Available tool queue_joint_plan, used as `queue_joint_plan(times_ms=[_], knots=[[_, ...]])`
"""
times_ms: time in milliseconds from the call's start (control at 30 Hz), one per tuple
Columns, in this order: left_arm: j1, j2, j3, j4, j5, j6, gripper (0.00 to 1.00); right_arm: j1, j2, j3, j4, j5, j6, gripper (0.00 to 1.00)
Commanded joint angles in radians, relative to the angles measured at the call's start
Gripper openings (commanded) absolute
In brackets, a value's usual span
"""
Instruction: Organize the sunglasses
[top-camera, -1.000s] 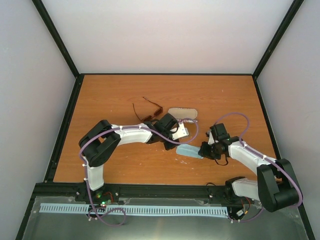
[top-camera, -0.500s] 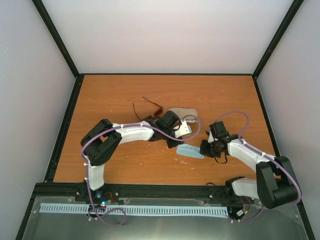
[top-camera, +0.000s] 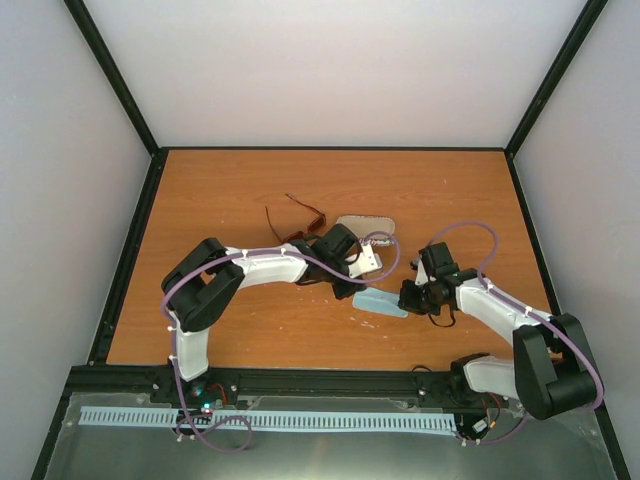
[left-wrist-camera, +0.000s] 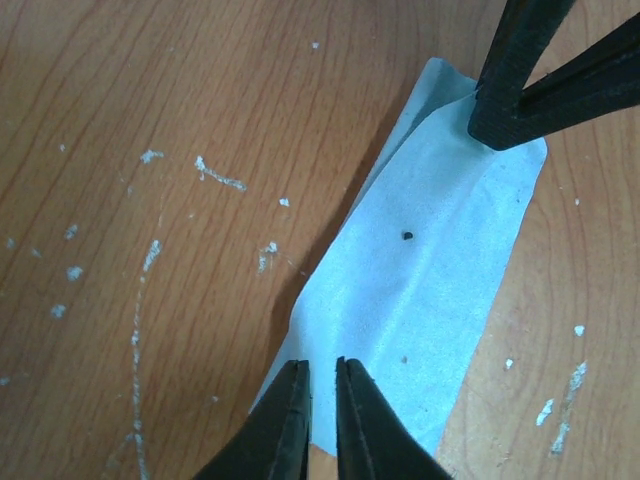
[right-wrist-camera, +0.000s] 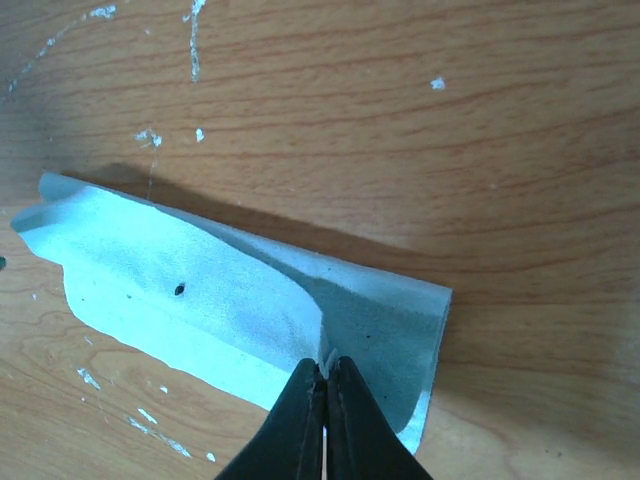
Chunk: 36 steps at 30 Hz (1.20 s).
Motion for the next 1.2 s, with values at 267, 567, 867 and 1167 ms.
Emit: queue_joint_plan(times_ms=[267,567,867,1167], knots=[[-0.012,0.057,0.021,-0.003,0.008,-0.004,0.17,-0.004,-0.008,0.014,-0.008,0.004,-0.015,0.11],[-0.017,0.049,0.014,-0.004,0.012,-0.001,0.04,-0.004,-0.007,0.017,-0.006,0.007,-0.012,0.10],[-0.027,0.007,-0.006,0.002,0.008,0.001,0.00,-0.003,-0.001,0.018,0.001,0.013,-0.007,0.09],[-0.044,-0.038,-0.040,0.010,0.005,0.000,0.00,-0.003,0.005,0.013,0.007,0.014,-0.009,0.08]])
